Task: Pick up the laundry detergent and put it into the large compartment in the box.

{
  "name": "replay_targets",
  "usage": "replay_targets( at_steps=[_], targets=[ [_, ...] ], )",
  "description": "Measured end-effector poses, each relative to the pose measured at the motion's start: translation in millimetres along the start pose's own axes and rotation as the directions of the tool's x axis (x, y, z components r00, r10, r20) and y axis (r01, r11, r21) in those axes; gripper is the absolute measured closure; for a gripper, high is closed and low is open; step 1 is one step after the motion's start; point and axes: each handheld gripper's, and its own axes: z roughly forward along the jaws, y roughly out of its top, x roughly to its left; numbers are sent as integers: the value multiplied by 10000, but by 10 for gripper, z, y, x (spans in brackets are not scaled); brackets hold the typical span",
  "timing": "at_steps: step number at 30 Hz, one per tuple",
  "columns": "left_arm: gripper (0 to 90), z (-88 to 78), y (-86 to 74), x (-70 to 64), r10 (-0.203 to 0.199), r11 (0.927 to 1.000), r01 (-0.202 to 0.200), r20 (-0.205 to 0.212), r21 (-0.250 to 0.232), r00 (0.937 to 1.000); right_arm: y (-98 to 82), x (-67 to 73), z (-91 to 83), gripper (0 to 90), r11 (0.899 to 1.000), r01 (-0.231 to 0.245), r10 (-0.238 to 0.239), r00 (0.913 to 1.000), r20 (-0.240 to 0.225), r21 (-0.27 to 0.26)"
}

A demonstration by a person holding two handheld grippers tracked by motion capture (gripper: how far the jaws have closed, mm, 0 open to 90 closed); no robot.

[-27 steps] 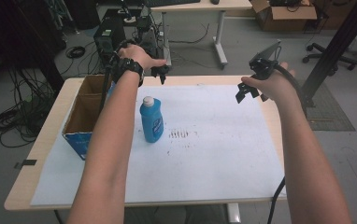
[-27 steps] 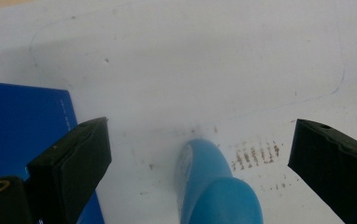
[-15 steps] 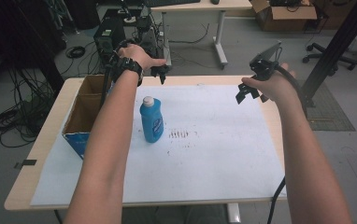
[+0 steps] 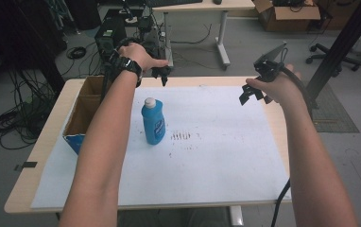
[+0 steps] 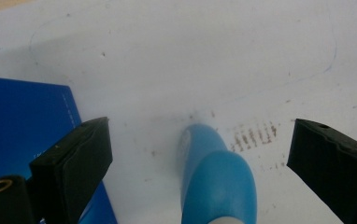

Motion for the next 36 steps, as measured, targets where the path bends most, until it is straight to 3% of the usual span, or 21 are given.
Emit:
replay_targets(
  at_steps=[14, 23, 31, 36],
  targets=[
    [66, -114, -151, -77, 708, 9973, -709, 29, 188, 9975, -70, 16, 21, 72, 10000, 14, -14, 10000, -93, -50],
    [66, -118, -237, -188, 1507, 9863, -1519, 237, 647, 9883, -103, 32, 23, 72, 9999, 57, -58, 9999, -119, -89],
    [65, -106, -280, -221, 1772, 9808, -1776, 118, 811, 9841, -142, 16, 9, 72, 9999, 42, -44, 9999, -113, -143],
    [73, -75, -306, -223, 1688, 9816, -1691, 111, 885, 9856, -159, 9, 11, 73, 9999, 40, -41, 9999, -105, -143]
  ],
)
